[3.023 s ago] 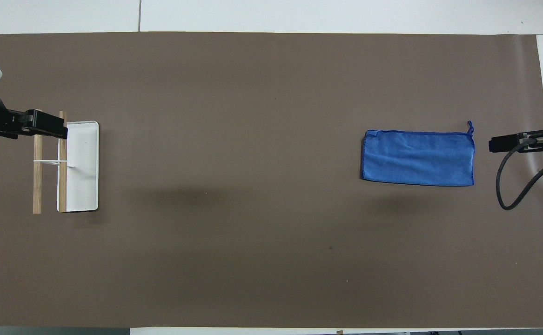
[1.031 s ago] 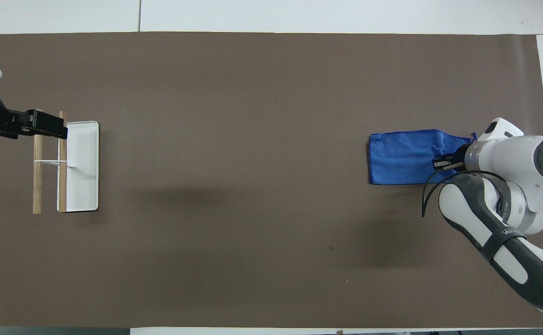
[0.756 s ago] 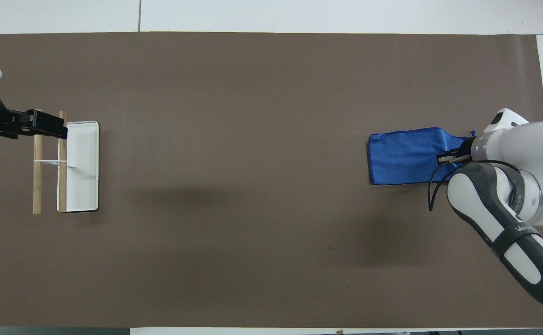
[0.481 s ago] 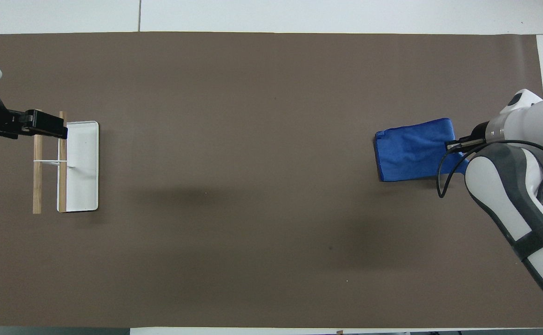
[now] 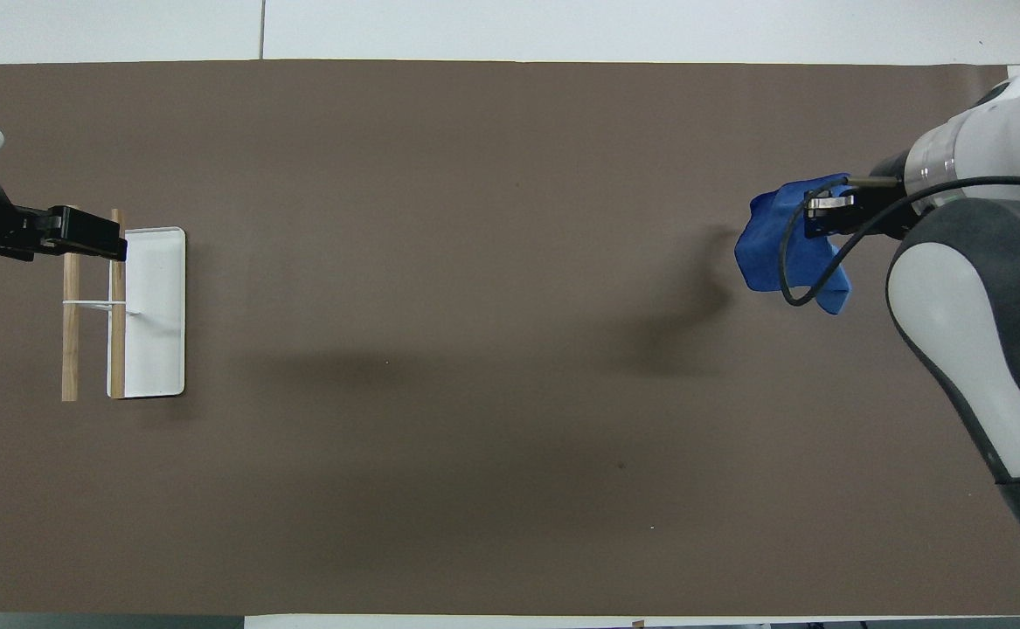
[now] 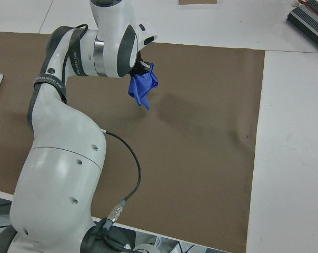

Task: Right arm passes towel to left arm to hang
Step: 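Lift the blue towel with the right gripper toward the table center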

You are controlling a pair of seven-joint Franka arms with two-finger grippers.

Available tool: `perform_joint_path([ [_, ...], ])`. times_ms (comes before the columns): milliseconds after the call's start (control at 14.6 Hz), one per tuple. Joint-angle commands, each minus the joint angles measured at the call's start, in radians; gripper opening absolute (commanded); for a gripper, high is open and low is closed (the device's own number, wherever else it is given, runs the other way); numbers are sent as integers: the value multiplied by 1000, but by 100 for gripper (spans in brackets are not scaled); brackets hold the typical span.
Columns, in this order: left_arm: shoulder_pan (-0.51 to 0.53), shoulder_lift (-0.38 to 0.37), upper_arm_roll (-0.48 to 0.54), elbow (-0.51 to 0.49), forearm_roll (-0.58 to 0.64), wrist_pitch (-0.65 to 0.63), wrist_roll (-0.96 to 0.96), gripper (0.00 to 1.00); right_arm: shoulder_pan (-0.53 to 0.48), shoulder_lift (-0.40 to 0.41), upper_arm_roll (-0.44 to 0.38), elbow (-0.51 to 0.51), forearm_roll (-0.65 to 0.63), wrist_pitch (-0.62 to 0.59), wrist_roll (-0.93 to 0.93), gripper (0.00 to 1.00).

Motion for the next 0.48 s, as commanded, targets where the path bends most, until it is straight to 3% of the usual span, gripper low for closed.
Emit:
perform_joint_path([
  [0, 2, -7, 0, 7, 19, -27, 4, 100, 16, 57, 8, 107, 147, -17, 169, 0],
  [412, -3, -21, -2, -19, 19, -20, -2, 100, 159, 86, 10, 95, 440, 302, 588, 0],
])
